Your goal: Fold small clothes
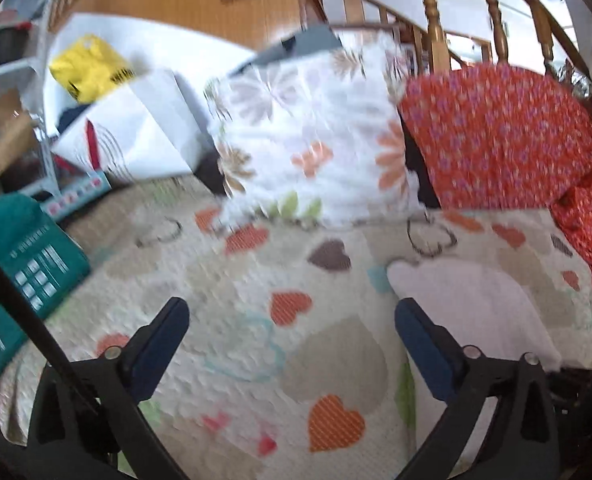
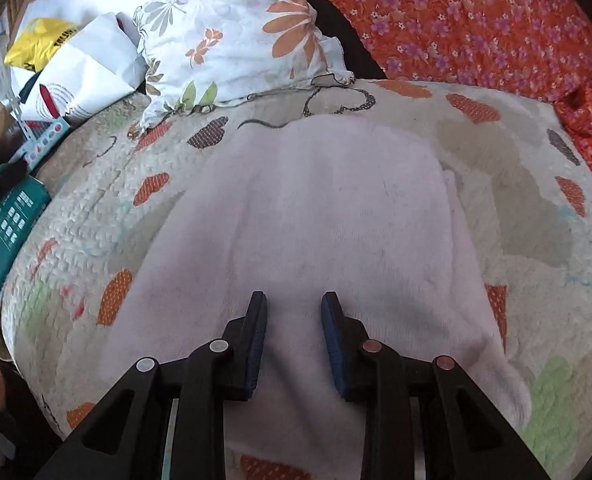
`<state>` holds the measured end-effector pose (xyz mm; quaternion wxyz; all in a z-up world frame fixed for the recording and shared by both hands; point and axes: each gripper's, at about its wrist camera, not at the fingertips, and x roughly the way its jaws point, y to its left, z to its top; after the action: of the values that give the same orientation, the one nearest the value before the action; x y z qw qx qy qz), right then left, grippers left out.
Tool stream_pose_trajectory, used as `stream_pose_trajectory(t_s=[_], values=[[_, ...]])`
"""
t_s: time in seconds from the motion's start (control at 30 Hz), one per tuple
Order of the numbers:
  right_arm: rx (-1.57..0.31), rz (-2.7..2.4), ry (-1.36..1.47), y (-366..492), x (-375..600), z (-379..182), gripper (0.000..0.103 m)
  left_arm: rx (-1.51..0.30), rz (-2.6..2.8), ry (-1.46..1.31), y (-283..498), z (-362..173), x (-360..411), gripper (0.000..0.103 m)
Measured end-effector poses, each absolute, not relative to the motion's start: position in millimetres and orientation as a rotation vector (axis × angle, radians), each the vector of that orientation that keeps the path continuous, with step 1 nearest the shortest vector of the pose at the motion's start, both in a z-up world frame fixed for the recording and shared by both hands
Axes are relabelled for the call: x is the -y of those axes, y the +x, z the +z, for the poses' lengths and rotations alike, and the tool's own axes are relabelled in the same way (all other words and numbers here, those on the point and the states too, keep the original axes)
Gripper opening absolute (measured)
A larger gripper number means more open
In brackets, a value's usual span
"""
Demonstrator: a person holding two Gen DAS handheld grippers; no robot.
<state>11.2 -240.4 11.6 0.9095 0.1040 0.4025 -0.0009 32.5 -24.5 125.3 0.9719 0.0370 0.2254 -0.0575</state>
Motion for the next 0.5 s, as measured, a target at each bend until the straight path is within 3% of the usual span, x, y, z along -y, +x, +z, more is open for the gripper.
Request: stream_pose_trajectory(t_s=[0.3, 0.5], values=[[-0.835, -0.031, 0.215, -32.7, 233.7, 18.5, 0.032, -0.474, -0.128, -0.054, 30.2, 137.7, -9.7, 0.103], [-0.682, -0.013, 0.177, -45.9, 215.7, 47.3, 0.032, -0.453, -0.047, -0.105, 18.7, 140.7, -29.8, 0.103]])
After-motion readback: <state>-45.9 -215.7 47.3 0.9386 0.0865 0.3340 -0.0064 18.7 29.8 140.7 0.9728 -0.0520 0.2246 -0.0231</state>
